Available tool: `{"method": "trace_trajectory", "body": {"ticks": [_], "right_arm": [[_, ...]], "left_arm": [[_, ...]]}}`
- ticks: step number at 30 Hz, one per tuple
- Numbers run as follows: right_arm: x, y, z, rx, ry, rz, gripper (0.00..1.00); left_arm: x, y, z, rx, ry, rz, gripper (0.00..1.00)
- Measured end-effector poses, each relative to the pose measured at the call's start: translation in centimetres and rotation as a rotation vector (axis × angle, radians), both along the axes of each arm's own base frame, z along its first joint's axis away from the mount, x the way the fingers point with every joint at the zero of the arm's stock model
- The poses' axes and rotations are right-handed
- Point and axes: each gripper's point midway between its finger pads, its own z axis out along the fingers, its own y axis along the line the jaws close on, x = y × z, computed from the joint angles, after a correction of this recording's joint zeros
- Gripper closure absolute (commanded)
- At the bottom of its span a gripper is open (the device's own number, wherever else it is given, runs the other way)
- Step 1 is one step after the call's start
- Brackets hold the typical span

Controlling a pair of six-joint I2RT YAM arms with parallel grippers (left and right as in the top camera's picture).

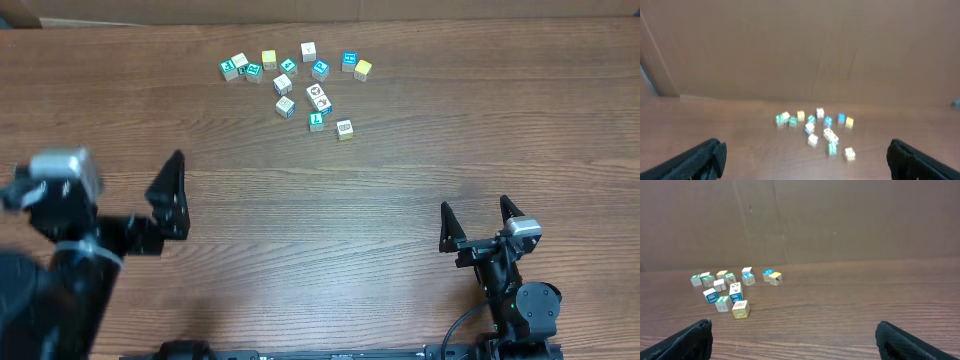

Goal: Form a horizontal line
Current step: 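Raise the left arm and swing it forward toward the block cluster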

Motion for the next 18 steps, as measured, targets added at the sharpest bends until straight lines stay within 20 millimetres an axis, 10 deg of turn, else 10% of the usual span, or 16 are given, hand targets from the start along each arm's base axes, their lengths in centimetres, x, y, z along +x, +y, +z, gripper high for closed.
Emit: {"method": "trace_trajectory", "body": {"ticks": [18], "right_arm": [[0.0,0.0,0.0,0.000,0.000,0.000,0.00]], "left_arm": [[9.2,-0.9,-8.0,0.000,0.557,-0.060,0.00]]}}
